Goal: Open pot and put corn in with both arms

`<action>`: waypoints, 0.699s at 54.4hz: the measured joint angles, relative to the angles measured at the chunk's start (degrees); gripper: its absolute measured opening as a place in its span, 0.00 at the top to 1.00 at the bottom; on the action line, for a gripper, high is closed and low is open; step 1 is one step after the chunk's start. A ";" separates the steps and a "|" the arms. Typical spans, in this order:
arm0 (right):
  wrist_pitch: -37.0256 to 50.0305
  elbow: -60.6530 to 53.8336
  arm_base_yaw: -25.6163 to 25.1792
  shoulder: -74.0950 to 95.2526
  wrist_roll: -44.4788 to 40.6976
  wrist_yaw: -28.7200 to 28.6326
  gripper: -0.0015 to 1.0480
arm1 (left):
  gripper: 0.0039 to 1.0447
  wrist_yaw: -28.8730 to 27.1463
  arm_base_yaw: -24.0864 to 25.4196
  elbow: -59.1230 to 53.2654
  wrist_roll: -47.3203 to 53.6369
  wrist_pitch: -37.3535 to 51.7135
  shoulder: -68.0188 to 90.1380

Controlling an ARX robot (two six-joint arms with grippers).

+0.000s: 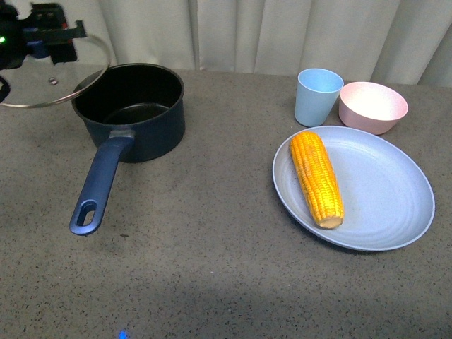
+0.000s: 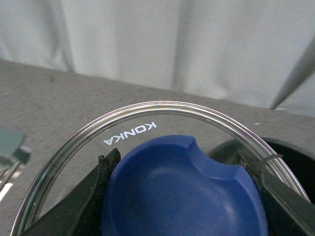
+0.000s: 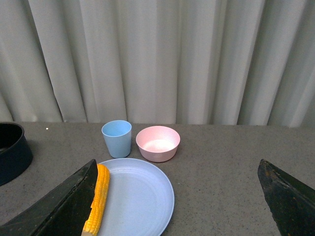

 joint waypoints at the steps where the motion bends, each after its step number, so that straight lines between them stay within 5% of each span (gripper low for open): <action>1: 0.02 0.00 0.00 0.00 0.00 0.00 0.09 | 0.41 -0.02 0.83 -0.44 0.26 0.42 0.22; 16: 0.00 0.00 0.00 0.00 0.00 0.00 0.09 | 0.41 -0.52 8.94 -3.48 2.32 5.77 4.74; 38: 0.00 0.00 0.00 0.00 0.00 0.00 0.09 | 0.41 1.01 9.70 -3.45 1.64 10.54 13.94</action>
